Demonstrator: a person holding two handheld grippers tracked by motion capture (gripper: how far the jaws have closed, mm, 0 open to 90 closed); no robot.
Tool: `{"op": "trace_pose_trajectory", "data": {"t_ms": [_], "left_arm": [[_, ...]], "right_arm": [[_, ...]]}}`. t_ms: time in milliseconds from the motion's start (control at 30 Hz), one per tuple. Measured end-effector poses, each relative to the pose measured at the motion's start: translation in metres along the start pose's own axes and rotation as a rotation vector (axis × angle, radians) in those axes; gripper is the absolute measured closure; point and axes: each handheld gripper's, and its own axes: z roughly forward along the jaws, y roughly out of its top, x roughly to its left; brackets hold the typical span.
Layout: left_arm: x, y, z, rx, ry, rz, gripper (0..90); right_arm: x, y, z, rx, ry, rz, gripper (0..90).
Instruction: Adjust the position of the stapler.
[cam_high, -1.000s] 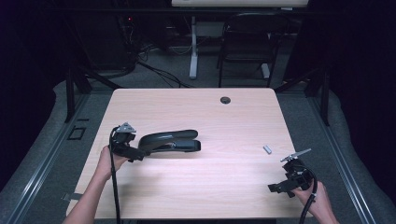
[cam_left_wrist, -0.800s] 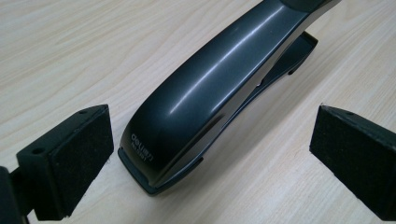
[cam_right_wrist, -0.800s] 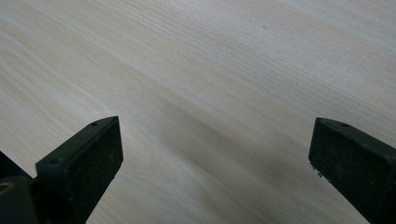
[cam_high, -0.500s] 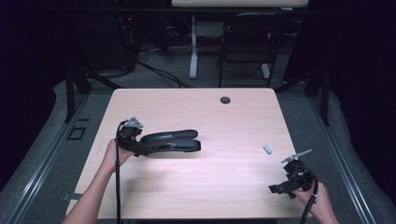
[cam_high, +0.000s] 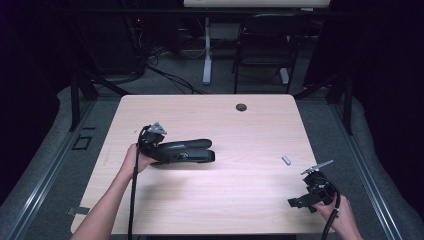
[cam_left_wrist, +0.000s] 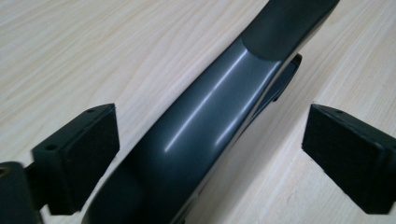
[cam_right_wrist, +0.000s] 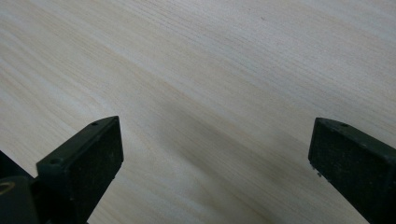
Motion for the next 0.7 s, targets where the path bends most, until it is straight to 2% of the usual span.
{"op": "trace_pose_trajectory", "data": {"t_ms": [67, 167, 267, 400, 500, 600, 633, 700], "left_arm": [[0.001, 0.005, 0.005, 0.002, -0.001, 0.020, 9.0], [0.002, 0.006, 0.011, 0.012, -0.010, 0.023, 14.9], [0.003, 0.009, 0.015, 0.007, -0.026, 0.024, 17.1], [0.001, 0.012, 0.020, 0.023, -0.043, 0.054, 27.5], [0.000, 0.012, 0.020, 0.028, -0.033, 0.066, 28.5], [-0.001, 0.012, 0.020, 0.025, -0.032, 0.072, 30.0], [-0.002, 0.012, 0.020, 0.031, -0.024, 0.084, 30.2], [-0.002, 0.012, 0.019, 0.033, -0.026, 0.086, 30.5]], "right_arm": [[-0.001, 0.001, -0.001, 0.022, -0.001, -0.019, 3.1], [-0.001, 0.000, -0.001, 0.014, -0.008, -0.010, 3.1], [-0.002, 0.000, -0.001, 0.026, -0.018, -0.023, 3.1], [-0.001, 0.000, 0.000, 0.023, -0.015, -0.013, 3.1], [-0.002, 0.000, -0.001, 0.035, -0.029, -0.028, 3.2], [-0.001, -0.001, 0.001, 0.016, -0.007, -0.010, 3.3], [-0.002, 0.000, 0.000, 0.039, -0.019, -0.024, 3.3], [0.001, -0.001, 0.003, 0.004, -0.011, 0.006, 3.4]]}}
